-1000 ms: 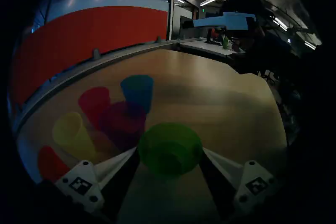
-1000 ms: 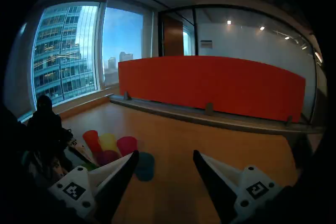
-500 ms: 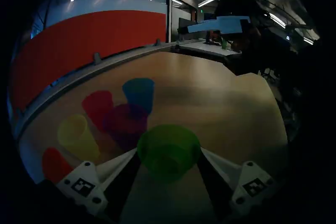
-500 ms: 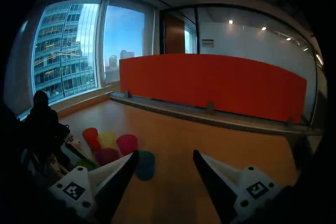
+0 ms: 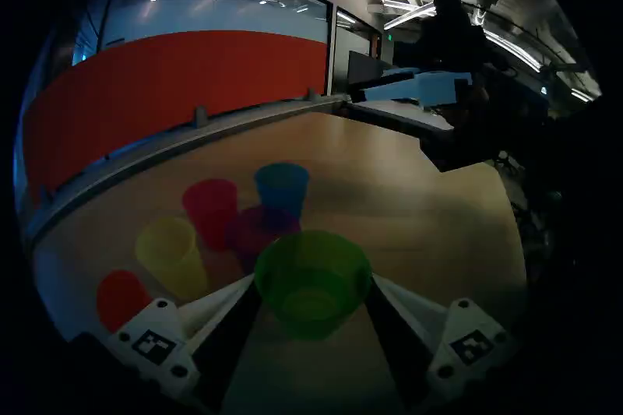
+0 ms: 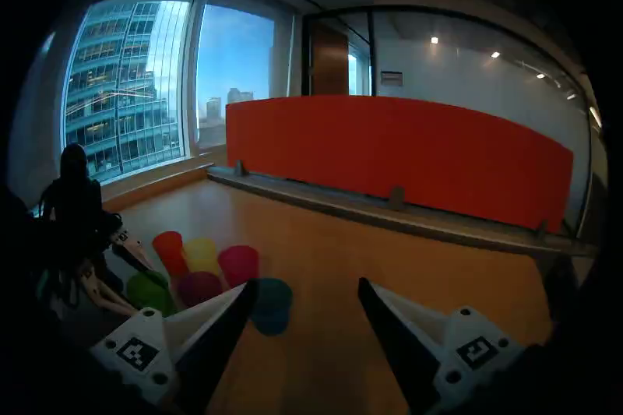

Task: Pour water

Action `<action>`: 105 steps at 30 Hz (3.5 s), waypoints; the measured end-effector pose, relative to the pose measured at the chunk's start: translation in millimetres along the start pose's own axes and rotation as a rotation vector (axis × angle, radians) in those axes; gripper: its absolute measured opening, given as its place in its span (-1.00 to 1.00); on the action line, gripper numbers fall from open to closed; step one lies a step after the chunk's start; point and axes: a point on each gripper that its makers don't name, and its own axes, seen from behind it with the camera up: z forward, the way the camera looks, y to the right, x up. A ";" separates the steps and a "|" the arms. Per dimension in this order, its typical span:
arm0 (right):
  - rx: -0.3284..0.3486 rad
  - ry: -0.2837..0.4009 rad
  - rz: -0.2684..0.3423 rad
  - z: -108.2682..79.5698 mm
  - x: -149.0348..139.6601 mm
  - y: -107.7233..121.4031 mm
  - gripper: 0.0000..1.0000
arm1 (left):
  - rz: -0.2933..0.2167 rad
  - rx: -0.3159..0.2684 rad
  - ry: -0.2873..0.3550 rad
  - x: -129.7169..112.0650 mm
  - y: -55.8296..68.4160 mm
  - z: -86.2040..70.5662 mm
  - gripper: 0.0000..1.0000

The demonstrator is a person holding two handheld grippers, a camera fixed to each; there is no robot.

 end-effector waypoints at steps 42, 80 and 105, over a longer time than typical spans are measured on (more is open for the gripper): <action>0.106 -0.164 -0.065 59.4 -71.9 -38.5 1.00 | -0.021 0.173 0.174 41.8 -46.1 -63.3 0.72; 0.121 -0.280 -0.114 125.2 -106.3 -54.2 1.00 | -0.033 0.245 0.222 45.9 -66.4 -95.7 0.72; 0.111 -0.176 -0.122 101.9 -77.3 -56.8 0.80 | -0.032 0.266 0.235 52.0 -69.1 -99.0 0.72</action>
